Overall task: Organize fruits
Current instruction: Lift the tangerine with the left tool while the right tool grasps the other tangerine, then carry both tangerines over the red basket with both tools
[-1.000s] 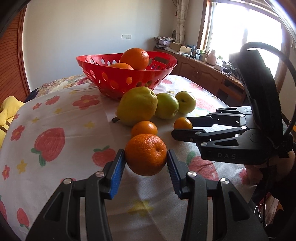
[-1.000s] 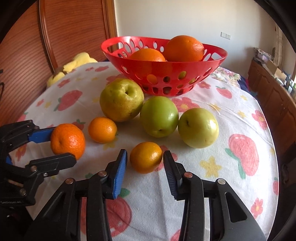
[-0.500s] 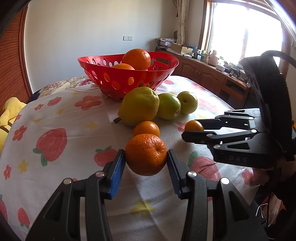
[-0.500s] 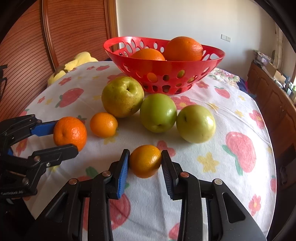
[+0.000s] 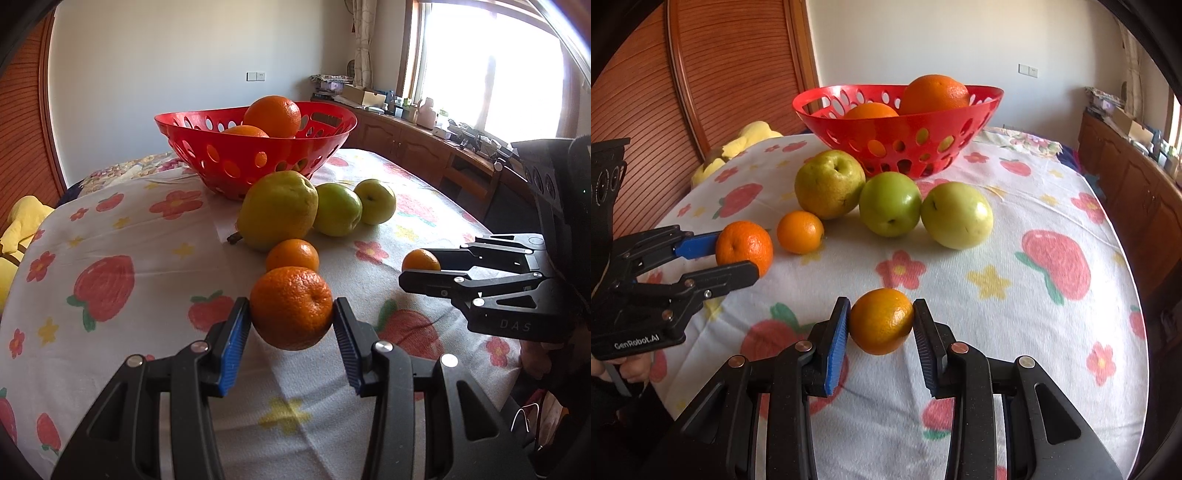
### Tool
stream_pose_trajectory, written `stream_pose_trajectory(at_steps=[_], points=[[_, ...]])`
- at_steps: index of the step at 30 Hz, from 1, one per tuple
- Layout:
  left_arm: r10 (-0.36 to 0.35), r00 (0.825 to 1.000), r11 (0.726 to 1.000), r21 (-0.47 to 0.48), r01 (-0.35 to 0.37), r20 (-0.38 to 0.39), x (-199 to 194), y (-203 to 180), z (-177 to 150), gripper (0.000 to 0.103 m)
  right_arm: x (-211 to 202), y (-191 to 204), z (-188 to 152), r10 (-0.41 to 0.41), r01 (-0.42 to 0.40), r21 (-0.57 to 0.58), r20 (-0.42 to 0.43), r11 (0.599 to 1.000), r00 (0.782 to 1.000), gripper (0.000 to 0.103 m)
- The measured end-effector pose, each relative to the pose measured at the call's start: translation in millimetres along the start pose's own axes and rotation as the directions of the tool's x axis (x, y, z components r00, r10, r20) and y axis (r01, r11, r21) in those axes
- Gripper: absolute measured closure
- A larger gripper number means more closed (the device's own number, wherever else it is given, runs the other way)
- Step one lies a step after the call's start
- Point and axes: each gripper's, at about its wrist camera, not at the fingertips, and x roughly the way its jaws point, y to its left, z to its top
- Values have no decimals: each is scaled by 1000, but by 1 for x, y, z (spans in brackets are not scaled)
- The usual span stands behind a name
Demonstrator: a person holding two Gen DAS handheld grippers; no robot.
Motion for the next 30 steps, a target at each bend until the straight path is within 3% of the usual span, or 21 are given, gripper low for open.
stream_pose_trajectory(at_steps=[17,30], points=[[-6,1000,1000,3,6,19,-9,3,4,59,-13,1,8,5,-4,-20,33,1000,999,69],[-13,990,1000,13,11,138,-38,19,61,59,-36,-3,77,3,9,-85,147,996,989,69]])
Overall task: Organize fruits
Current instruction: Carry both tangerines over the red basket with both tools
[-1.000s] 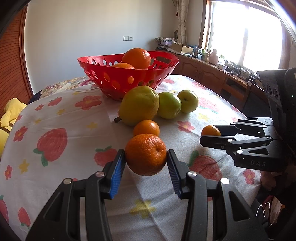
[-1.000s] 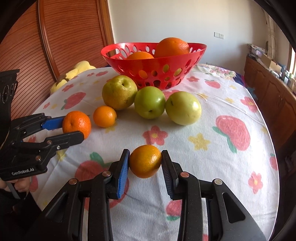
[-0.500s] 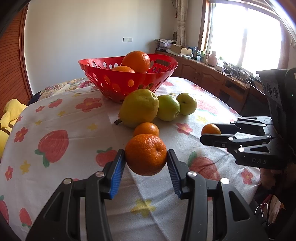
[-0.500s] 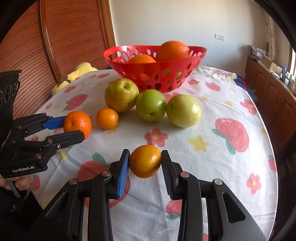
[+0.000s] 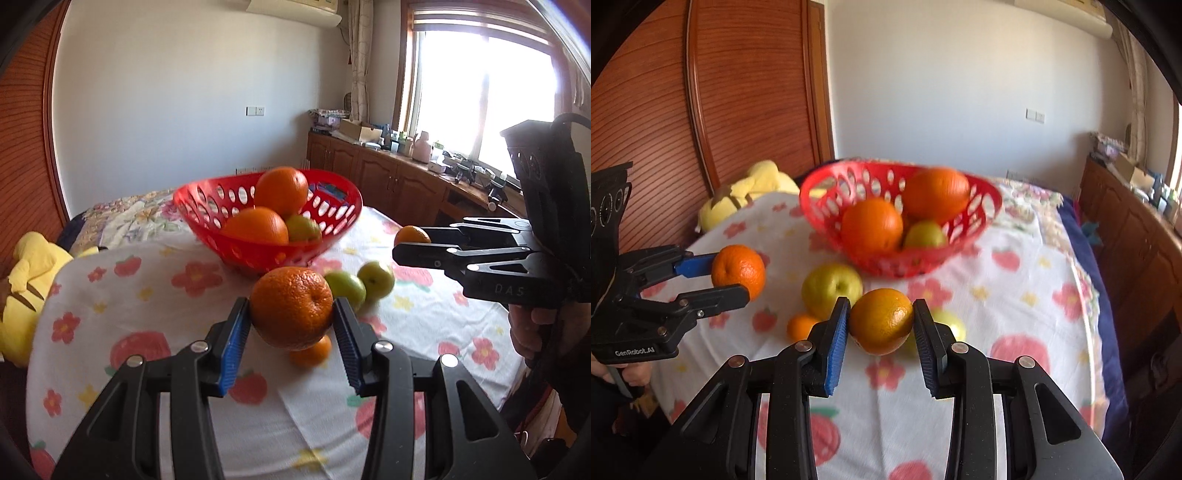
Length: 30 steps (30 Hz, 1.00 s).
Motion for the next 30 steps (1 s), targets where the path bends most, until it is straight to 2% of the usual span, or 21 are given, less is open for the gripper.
stream_pose_trajectory(at_steps=[11,30], points=[[28,999,999,18,-29,31,25,21,50,59,39,-18,45,14,-14,-44,16,999,1000,69],[44,999,999,24,-45,4,75,41,82,59,92,-28,56,48,-51,-56,-48,997,998,69]])
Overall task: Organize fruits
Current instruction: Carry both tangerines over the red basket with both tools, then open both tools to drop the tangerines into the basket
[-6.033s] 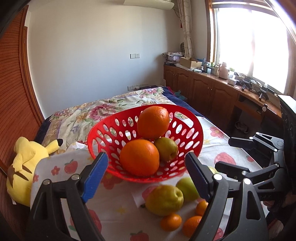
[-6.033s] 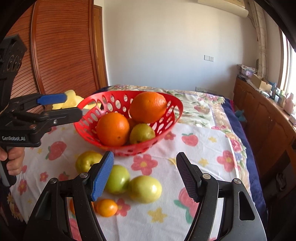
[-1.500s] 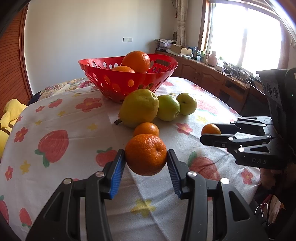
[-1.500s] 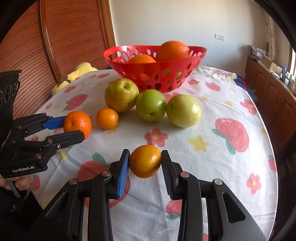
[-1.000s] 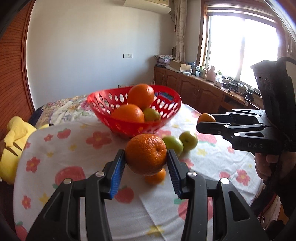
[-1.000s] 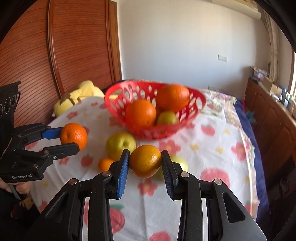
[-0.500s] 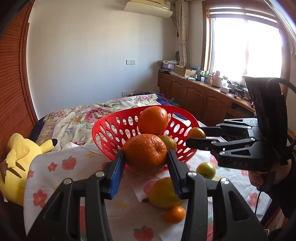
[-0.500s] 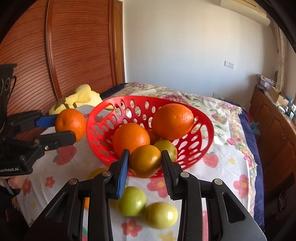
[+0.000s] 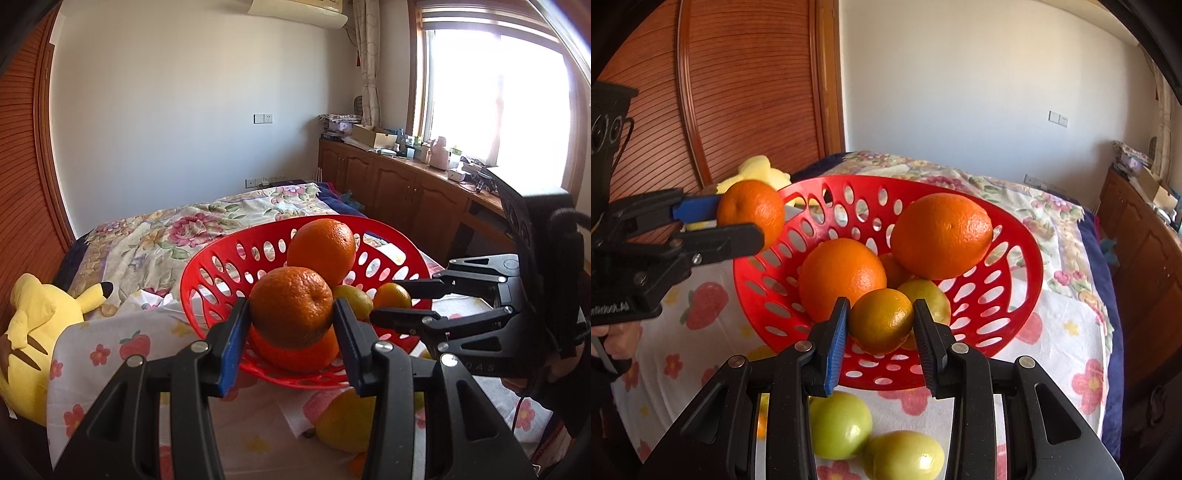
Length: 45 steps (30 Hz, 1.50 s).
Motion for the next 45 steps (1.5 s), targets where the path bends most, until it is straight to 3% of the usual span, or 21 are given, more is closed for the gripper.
stream_pose_trajectory(at_steps=[14,18,28,34,36,45], points=[[26,997,1000,3,-26,-76,39,19,22,59,9,-5,1,9,-9,-6,-12,1000,1000,69],[44,990,999,3,-44,-135,56,22,29,59,6,-7,1,8,-8,0,-3,1000,1000,68],[65,982,998,20,-62,-180,77,17,35,58,4,-11,0,3,-3,5,8,1000,1000,68],[67,979,998,15,-65,-191,82,15,35,58,3,-11,1,12,-12,15,16,1000,1000,68],[69,979,998,11,-68,-190,83,16,35,53,3,-10,0,11,-11,12,16,1000,1000,68],[57,993,998,-15,-59,-106,52,15,28,52,-7,-4,-1,11,-11,24,25,1000,1000,68]])
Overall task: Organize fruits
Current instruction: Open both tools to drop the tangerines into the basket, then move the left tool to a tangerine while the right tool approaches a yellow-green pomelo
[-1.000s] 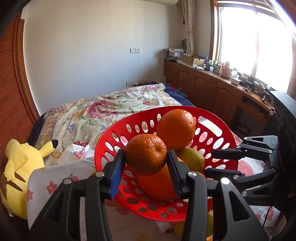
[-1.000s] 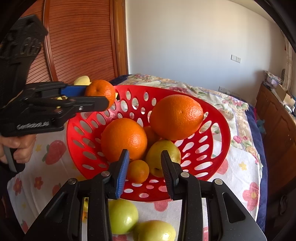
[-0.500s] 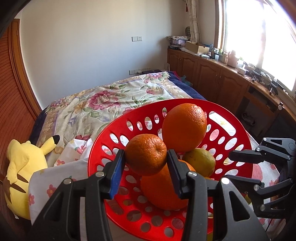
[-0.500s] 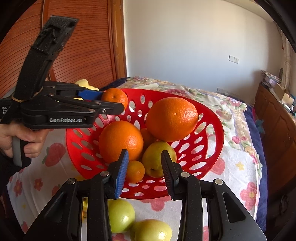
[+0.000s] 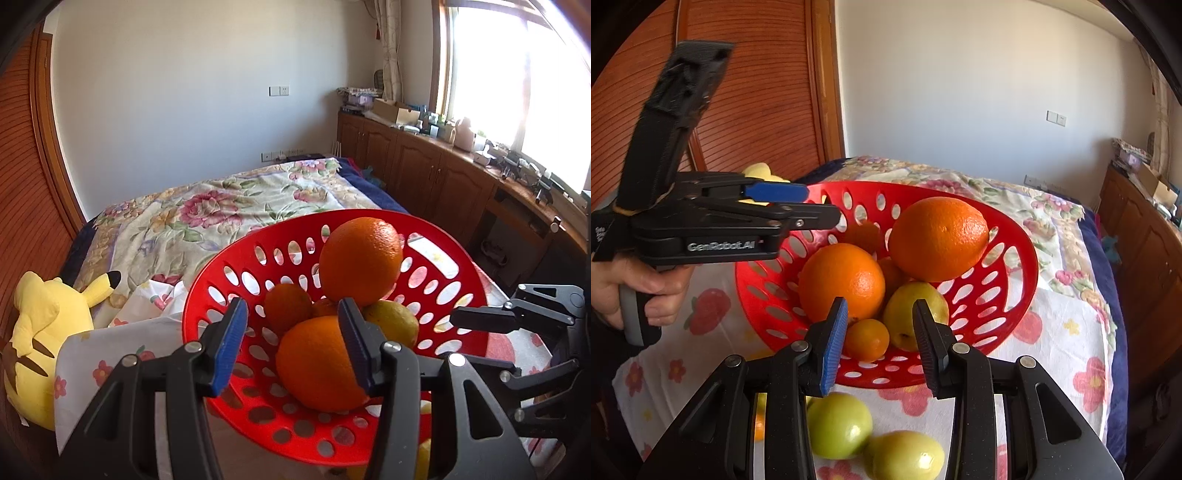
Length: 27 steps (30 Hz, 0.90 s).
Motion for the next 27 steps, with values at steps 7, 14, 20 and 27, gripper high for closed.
stream_pose_trajectory(at_steps=[7,14,20,27], points=[[-22,998,1000,-2,22,60,-36,-5,-18,49,-17,6,-7,-13,13,17,14,1000,1000,68],[3,996,1000,23,-4,87,-65,-12,-27,48,-37,12,-15,-35,35,32,27,999,999,68],[6,994,1000,28,-9,108,-87,-18,-36,46,-53,16,-21,-64,62,39,33,997,997,68],[19,994,999,35,-23,112,-104,-27,-53,38,-67,23,-31,-82,80,48,36,996,996,68]])
